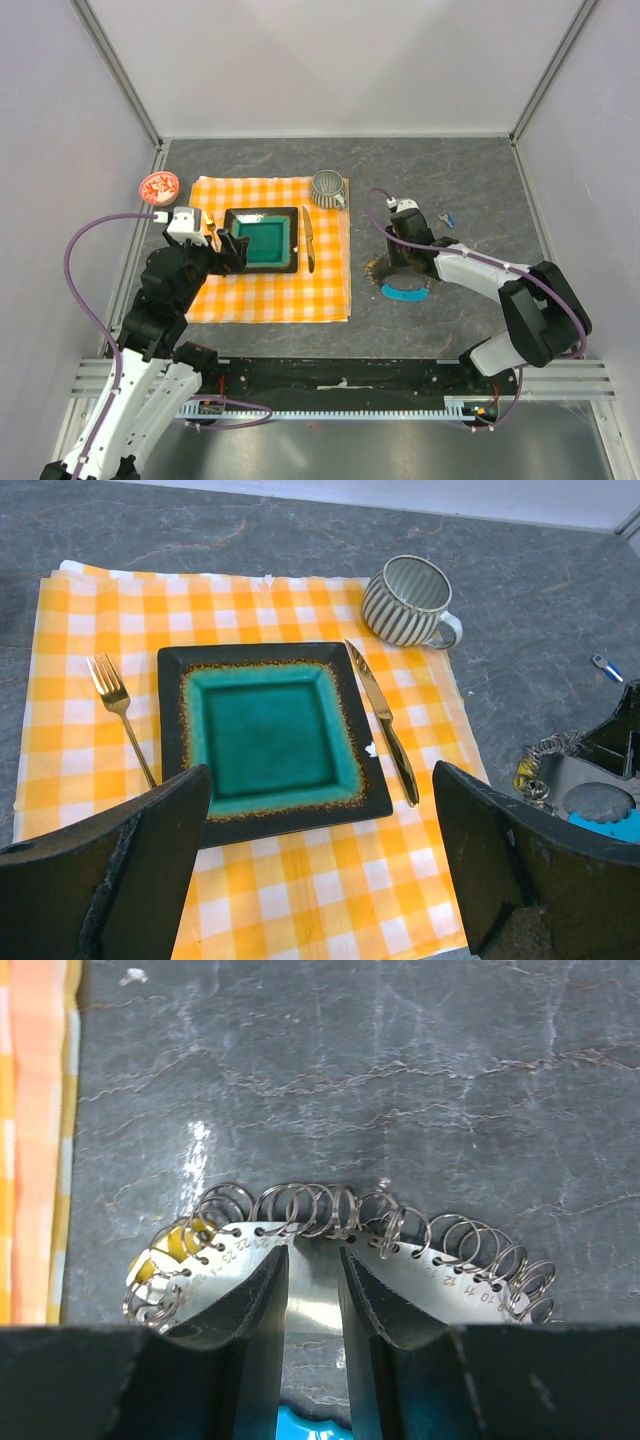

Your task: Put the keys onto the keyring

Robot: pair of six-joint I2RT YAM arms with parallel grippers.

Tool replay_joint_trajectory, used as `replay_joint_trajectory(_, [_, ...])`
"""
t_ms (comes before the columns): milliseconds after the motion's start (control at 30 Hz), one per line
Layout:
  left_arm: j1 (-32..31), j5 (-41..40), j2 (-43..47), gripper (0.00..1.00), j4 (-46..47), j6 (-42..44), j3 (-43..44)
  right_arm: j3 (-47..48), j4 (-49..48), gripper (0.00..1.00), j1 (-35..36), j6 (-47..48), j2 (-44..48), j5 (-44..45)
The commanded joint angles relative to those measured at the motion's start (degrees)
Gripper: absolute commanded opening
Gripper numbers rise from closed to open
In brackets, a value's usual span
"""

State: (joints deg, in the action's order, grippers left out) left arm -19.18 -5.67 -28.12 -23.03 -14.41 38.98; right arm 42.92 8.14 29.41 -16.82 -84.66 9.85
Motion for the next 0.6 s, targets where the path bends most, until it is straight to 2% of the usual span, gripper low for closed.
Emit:
replay_joint_trajectory(0, [0.3,0.7,0.2,0.98,1.6,0.8,0.5,2.3,-1.6,0.34,-0.4,-2.0,-1.6,5.5])
replay_joint_trajectory(367, [0.4,1.0,0.3,0.98,1.5,0.7,0.5,0.9,-4.3,0.28,-3.0,-1.1,-2.0,8.9])
replay_joint_trajectory(567, [0.4,1.1,-0.1,0.98,1.5,0.7,0.5,2.2,-5.3,0.26,-3.0,1.4,-3.0,3.5])
